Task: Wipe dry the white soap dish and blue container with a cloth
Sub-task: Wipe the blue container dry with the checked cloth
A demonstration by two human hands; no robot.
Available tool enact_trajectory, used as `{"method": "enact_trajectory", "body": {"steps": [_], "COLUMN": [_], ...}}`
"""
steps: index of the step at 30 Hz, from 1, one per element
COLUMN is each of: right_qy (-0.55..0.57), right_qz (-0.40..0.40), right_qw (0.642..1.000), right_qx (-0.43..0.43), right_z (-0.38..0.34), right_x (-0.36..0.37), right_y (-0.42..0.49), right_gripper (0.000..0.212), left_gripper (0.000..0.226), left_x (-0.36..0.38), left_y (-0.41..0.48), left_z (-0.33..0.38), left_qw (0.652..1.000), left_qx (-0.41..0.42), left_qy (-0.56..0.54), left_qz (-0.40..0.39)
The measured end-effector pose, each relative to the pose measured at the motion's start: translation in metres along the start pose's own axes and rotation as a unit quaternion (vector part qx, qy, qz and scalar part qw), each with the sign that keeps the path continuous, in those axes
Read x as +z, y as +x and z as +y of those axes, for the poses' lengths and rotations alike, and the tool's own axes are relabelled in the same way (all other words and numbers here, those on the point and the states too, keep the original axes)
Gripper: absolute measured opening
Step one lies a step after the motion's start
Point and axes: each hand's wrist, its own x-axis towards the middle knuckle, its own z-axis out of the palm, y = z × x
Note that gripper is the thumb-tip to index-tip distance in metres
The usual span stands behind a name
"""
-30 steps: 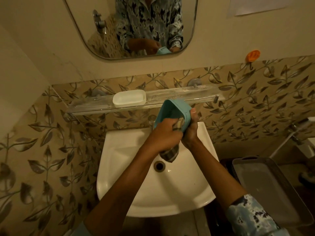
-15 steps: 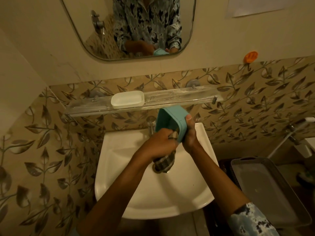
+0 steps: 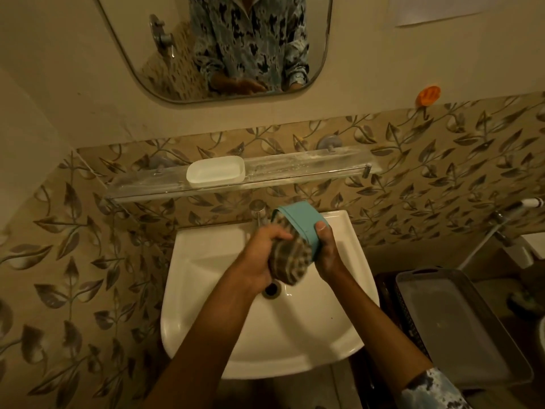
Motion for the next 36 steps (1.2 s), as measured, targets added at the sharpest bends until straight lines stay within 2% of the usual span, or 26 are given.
{"method": "enact_trajectory", "body": {"steps": [3, 6, 8, 10, 14, 16, 17, 19, 21, 24, 26, 28, 30, 33, 35, 36], "right_qy": [0.025, 0.036, 0.056, 0.080, 0.088, 0.078, 0.069, 0.057, 0.064, 0.028, -0.004, -0.042, -0.084, -0.145, -0.179, -0.194], "right_qz": [0.004, 0.032, 0.061, 0.077, 0.078, 0.070, 0.067, 0.055, 0.066, 0.093, 0.095, 0.095, 0.088, 0.070, 0.047, 0.029], "right_qw": [1.000, 0.998, 0.996, 0.993, 0.990, 0.989, 0.989, 0.989, 0.987, 0.988, 0.989, 0.989, 0.989, 0.985, 0.982, 0.980], "right_qx": [0.015, 0.027, 0.030, 0.042, 0.082, 0.105, 0.117, 0.127, 0.133, 0.119, 0.114, 0.107, 0.088, 0.062, 0.032, 0.017], "right_z": [0.001, -0.004, -0.006, -0.011, -0.017, -0.017, -0.018, -0.018, -0.013, -0.003, -0.001, -0.002, -0.005, -0.006, -0.003, -0.002], "right_x": [-0.002, -0.002, -0.003, -0.003, -0.009, -0.007, -0.002, 0.008, 0.018, 0.021, 0.020, 0.020, 0.019, 0.011, 0.004, 0.001], "right_y": [0.000, 0.004, 0.009, 0.013, 0.017, 0.017, 0.015, 0.010, 0.003, -0.001, -0.003, -0.006, -0.009, -0.015, -0.018, -0.021], "right_gripper": [0.088, 0.089, 0.100, 0.108, 0.105, 0.104, 0.100, 0.085, 0.073, 0.051, 0.045, 0.050, 0.056, 0.066, 0.058, 0.053], "left_gripper": [0.052, 0.049, 0.039, 0.030, 0.047, 0.050, 0.051, 0.055, 0.059, 0.061, 0.061, 0.057, 0.053, 0.030, 0.022, 0.022], "left_x": [0.009, 0.004, 0.000, -0.005, -0.018, -0.015, -0.012, -0.006, -0.004, -0.004, -0.003, 0.000, 0.005, 0.000, -0.007, -0.010], "left_y": [-0.004, 0.001, 0.005, 0.005, -0.005, -0.008, -0.006, -0.001, 0.006, 0.014, 0.018, 0.020, 0.018, 0.023, 0.027, 0.028], "left_z": [-0.013, -0.017, -0.024, -0.034, -0.052, -0.060, -0.063, -0.065, -0.063, -0.055, -0.049, -0.042, -0.032, -0.013, 0.005, 0.012], "left_qw": [0.973, 0.900, 0.846, 0.821, 0.834, 0.817, 0.797, 0.737, 0.679, 0.633, 0.618, 0.626, 0.660, 0.752, 0.817, 0.839], "left_qx": [0.054, 0.091, 0.137, 0.168, 0.238, 0.311, 0.350, 0.404, 0.412, 0.390, 0.388, 0.393, 0.379, 0.287, 0.214, 0.179], "left_qy": [0.222, 0.426, 0.514, 0.541, 0.466, 0.438, 0.443, 0.500, 0.564, 0.613, 0.621, 0.604, 0.577, 0.529, 0.485, 0.471], "left_qz": [0.031, 0.028, 0.034, 0.074, 0.176, 0.211, 0.215, 0.207, 0.225, 0.269, 0.286, 0.298, 0.295, 0.269, 0.229, 0.208]}}
